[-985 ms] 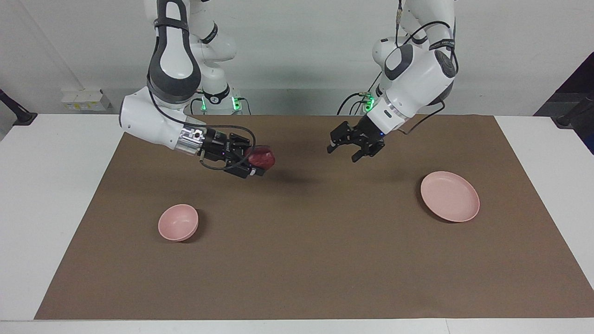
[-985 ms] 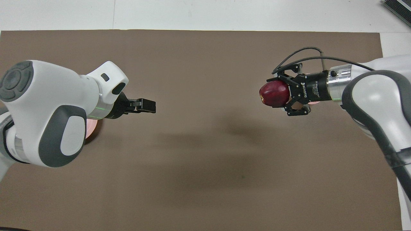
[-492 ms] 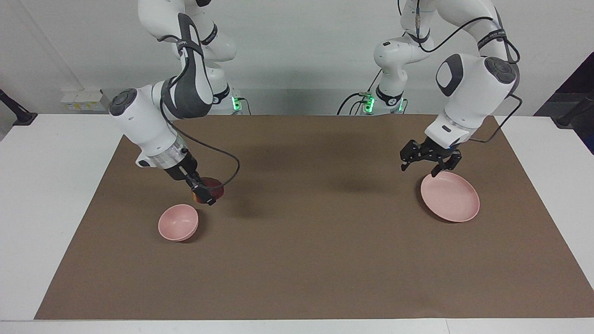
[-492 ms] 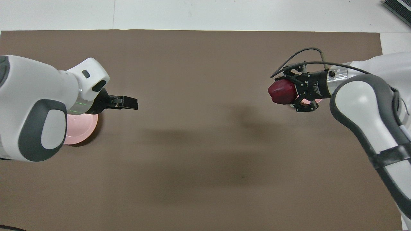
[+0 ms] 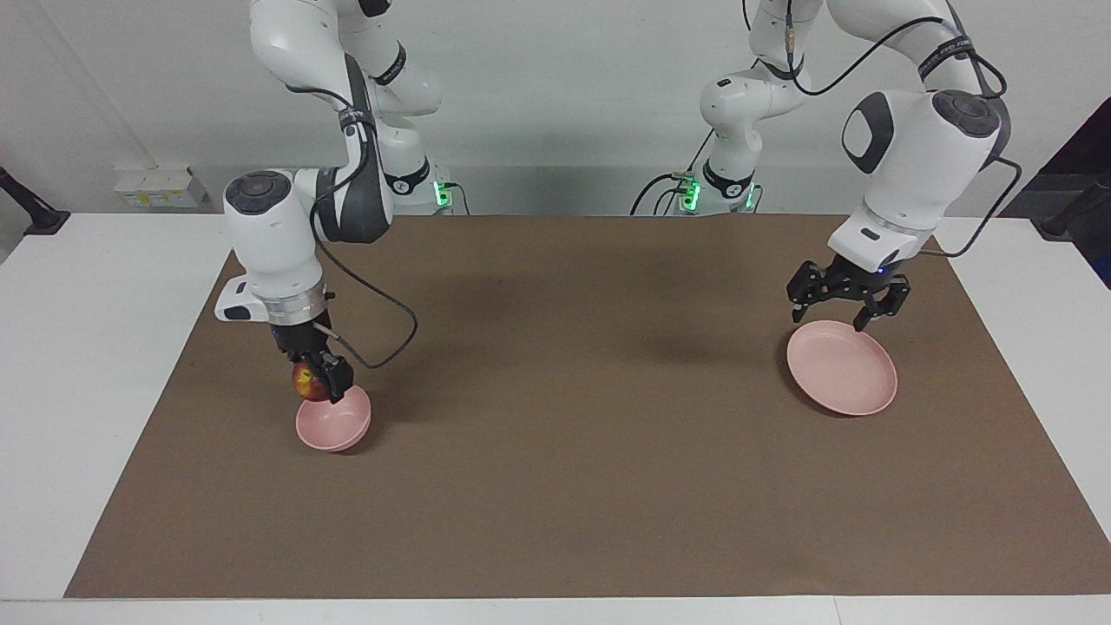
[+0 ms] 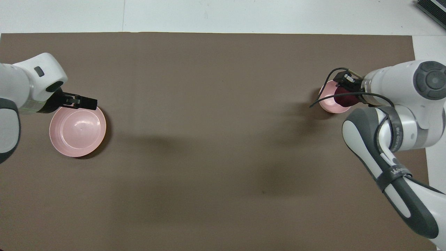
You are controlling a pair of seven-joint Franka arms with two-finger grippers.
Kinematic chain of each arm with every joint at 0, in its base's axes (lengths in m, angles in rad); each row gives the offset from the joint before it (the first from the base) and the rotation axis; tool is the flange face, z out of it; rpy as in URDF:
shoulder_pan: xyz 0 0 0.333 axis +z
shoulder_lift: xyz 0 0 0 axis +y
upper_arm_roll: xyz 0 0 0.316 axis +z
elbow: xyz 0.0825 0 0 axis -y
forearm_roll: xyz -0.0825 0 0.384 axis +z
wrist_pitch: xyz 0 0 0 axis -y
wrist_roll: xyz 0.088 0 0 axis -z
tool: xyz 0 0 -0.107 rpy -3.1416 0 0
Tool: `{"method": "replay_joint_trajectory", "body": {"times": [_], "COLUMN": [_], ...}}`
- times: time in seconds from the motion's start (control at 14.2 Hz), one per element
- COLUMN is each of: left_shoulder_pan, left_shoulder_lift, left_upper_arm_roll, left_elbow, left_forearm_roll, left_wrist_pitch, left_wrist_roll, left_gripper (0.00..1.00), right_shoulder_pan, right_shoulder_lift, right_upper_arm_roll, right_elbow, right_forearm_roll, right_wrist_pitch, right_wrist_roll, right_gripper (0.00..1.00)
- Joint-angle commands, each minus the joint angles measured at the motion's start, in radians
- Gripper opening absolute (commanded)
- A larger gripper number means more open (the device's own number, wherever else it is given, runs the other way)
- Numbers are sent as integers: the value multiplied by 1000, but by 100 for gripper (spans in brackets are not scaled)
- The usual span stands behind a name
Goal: Move apple from plate to bowl
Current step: 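Carry the apple toward the pink bowl while the left gripper withdraws, then lower the apple into the pink bowl and open the right gripper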
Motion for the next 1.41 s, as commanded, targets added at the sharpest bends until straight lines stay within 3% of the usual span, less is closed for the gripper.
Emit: {"method": "replay_joint_trajectory", "body": {"times": [0.0,0.28,0.49,0.63,0.7,0.77,1.13,1.34], "left_shoulder_pan": [-141,-327,-325,-325,-325,-324,-311,-310], "left_shoulder_lift": [-10,-16,0,-2,-5,-10,-36,-65], "left_upper_arm_roll": [180,424,429,429,429,429,423,421], "left_elbow": [130,281,425,465,467,467,438,398], "left_forearm_roll": [25,-27,-34,-27,-27,-30,-37,-37], "left_wrist_pitch": [-158,-336,-502,-557,-568,-574,-572,-579], "left_wrist_roll": [55,100,99,99,99,99,96,93], "left_gripper": [100,100,100,100,100,100,100,100], "right_shoulder_pan": [-12,-18,-35,-55,-49,-41,-18,-23], "right_shoulder_lift": [0,63,103,103,101,101,61,8], "right_upper_arm_roll": [8,6,6,9,9,11,28,87], "right_elbow": [-82,-88,-88,-90,-90,-87,-72,-68], "right_forearm_roll": [-76,-201,-411,-530,-530,-530,-525,-461], "right_wrist_pitch": [152,267,317,318,305,298,208,121], "right_wrist_roll": [-11,86,206,260,291,305,288,254], "right_gripper": [0,0,0,0,46,99,100,100]}}
